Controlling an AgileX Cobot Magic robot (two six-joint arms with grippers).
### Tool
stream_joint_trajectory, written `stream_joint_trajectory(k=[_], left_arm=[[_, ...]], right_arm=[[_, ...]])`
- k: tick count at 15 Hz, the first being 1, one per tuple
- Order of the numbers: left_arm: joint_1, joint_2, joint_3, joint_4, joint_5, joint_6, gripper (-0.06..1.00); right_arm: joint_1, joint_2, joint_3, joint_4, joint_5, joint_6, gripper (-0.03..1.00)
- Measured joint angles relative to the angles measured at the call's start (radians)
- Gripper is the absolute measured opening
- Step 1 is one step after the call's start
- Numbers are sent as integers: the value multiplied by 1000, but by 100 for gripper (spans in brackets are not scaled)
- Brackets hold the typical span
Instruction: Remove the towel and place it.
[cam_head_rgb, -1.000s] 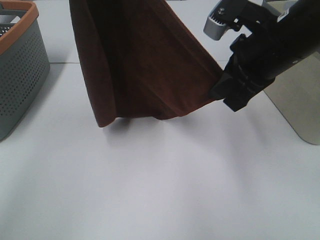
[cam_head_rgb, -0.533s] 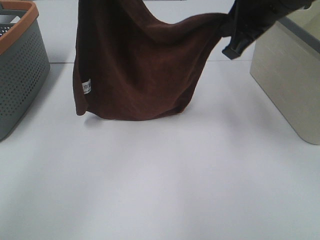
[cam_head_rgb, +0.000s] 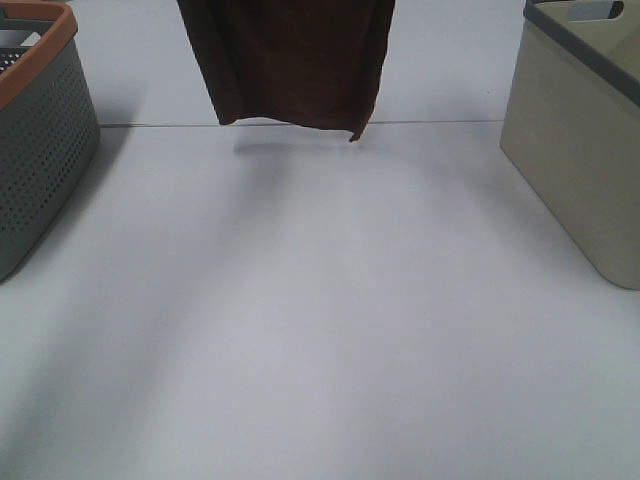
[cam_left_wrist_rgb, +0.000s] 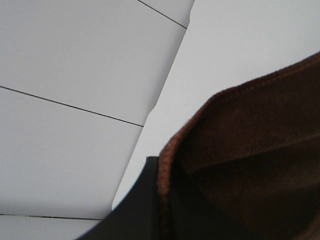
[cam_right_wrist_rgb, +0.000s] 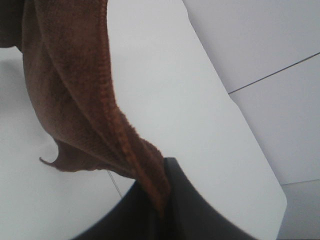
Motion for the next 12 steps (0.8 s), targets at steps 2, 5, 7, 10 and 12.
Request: stream_joint_trajectory(k=[2, 5, 7, 10, 12], left_arm=[[-1, 53, 0, -3, 3, 0, 0], [-6, 114, 0, -56, 98, 0, 0], [-27, 128, 0, -80, 233, 9, 0], [-64, 145, 0, -257, 561, 111, 0], [-61, 172, 12, -315, 660, 151, 0]], right_arm=[[-34, 39, -4, -26, 7, -21, 0], [-55, 84, -4, -39, 134, -22, 0], [-55, 88, -4, -31, 276, -14, 0], [-53, 87, -4, 85, 619, 17, 0], [-53, 88, -5, 148, 764, 18, 0]])
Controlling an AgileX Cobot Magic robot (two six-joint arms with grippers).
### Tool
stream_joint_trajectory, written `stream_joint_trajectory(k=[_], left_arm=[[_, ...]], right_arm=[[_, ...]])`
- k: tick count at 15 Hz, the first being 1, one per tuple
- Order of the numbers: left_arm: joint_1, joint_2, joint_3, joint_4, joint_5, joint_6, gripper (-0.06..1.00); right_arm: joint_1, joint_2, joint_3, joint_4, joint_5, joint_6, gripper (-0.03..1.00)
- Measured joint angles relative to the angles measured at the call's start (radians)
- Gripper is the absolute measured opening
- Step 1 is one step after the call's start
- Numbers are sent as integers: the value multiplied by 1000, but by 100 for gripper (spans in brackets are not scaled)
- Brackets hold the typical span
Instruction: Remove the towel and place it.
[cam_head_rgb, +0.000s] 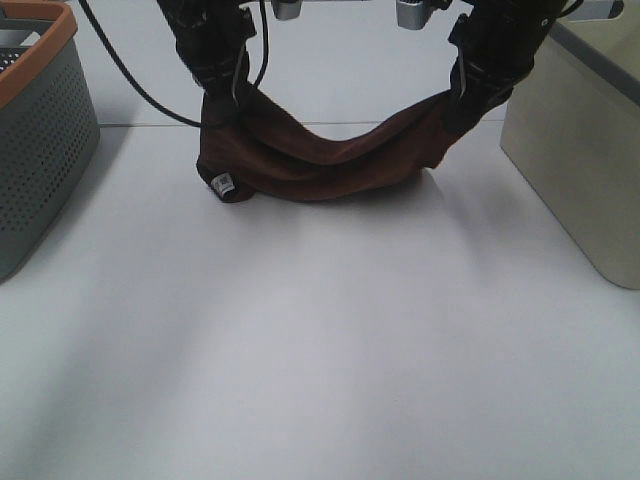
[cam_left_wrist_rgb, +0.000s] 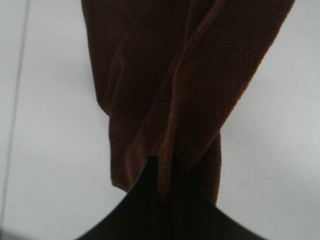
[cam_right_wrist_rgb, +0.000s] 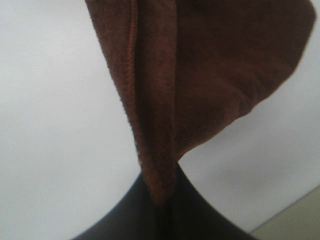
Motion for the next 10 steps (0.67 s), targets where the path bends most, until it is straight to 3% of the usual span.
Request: stream_joint_trajectory(k=[1, 4, 10], left_arm=[[1, 7, 19, -37, 7, 16, 0], [1, 3, 94, -130, 14, 40, 0], [1, -52, 347, -104, 14, 40, 0]], right_arm=[[0, 0, 0, 30, 83, 0, 0], [0, 0, 0, 84, 85, 7, 0], [0, 0, 238, 137, 85, 14, 0]])
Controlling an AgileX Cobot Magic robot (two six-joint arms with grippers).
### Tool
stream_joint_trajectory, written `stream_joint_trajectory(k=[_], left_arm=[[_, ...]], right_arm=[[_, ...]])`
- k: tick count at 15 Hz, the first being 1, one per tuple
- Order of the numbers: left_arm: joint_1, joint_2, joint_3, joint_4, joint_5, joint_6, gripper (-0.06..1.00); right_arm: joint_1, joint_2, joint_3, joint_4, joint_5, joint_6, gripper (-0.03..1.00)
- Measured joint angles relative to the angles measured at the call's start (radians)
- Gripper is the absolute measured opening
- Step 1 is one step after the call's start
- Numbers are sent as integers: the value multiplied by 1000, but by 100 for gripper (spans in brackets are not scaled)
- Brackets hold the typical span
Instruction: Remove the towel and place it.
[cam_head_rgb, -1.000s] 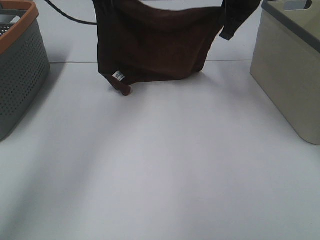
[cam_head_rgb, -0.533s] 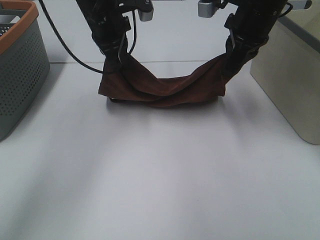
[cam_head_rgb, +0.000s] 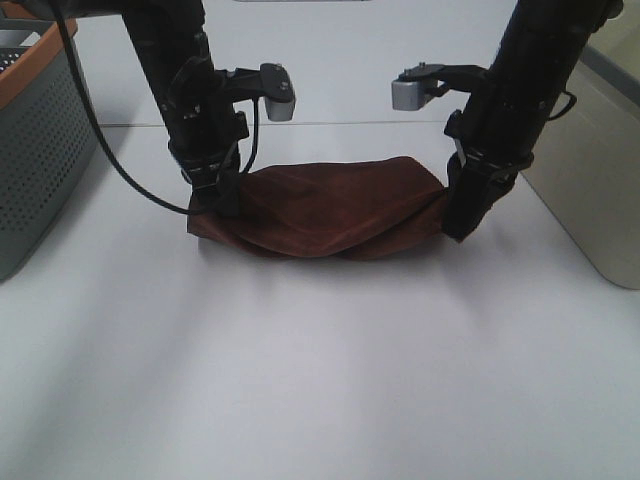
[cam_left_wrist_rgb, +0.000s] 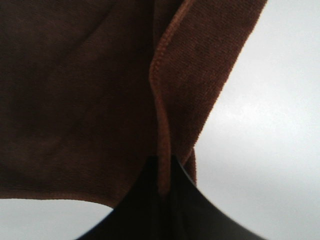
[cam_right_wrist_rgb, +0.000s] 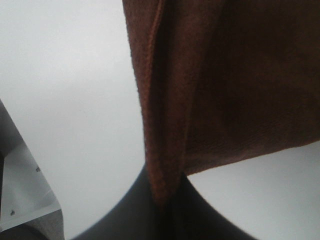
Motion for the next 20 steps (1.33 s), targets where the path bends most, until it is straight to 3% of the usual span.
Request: stream_joint_trajectory(k=[7, 12, 15, 16, 17, 20], left_arm=[[0, -61, 235, -2, 1, 16, 0], [0, -62, 256, -7, 0, -7, 3], [0, -62, 256, -7, 0, -50, 15], [0, -62, 256, -7, 0, -104, 23], [0, -62, 256, -7, 0, -132, 27], [0, -62, 256, -19, 0, -242, 41]], right_arm=[[0, -1, 233, 52, -2, -3, 0], [0, -1, 281, 88, -3, -7, 0], [0, -1, 281, 102, -3, 13, 21], [0, -1, 281, 103, -3, 69, 40], [0, -1, 281, 103, -3, 98, 48], [0, -1, 281, 104, -3, 169, 58]])
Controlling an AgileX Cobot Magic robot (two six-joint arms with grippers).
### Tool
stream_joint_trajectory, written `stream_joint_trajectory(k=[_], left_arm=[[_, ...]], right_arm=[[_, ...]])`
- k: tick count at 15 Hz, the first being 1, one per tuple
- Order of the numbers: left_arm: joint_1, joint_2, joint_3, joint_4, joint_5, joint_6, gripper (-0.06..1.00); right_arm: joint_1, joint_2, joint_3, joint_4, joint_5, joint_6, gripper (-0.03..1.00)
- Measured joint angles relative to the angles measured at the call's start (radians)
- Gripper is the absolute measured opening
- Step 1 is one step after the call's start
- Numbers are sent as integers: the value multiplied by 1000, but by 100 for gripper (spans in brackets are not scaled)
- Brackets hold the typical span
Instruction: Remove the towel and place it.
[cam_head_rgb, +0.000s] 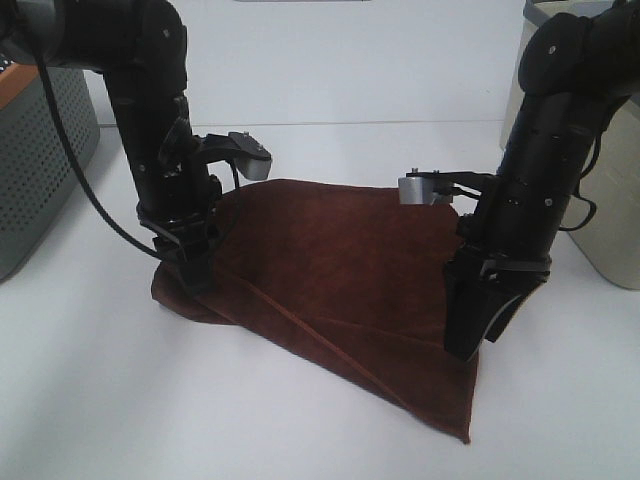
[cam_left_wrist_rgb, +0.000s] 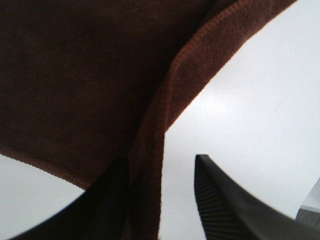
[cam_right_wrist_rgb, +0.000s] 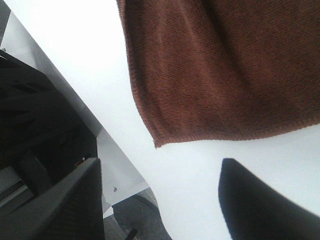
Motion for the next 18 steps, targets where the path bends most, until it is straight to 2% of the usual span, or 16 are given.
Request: stream_joint_trajectory(k=[2, 4, 7, 10, 12, 14, 18], left_arm=[[0, 0, 0, -10, 0, -131, 58], [0, -1, 8, -27, 2, -256, 65], [-6, -10, 65, -72, 0, -302, 64], [-13, -62, 108, -60, 1, -328, 64], [-13, -142, 108, -10, 0, -381, 64], [-13, -237, 108, 52, 0, -483, 64], [-13, -408, 108, 150, 1, -631, 64]], right_arm=[[0, 0, 0, 0, 0, 26, 59], [0, -1, -3, 0, 0, 44, 60], [0, -11, -31, -8, 1, 51, 60], [0, -27, -90, -17, 2, 61, 60], [0, -47, -130, -19, 3, 88, 60], [0, -106, -189, -23, 3, 120, 60], [0, -196, -326, -31, 3, 265, 60]])
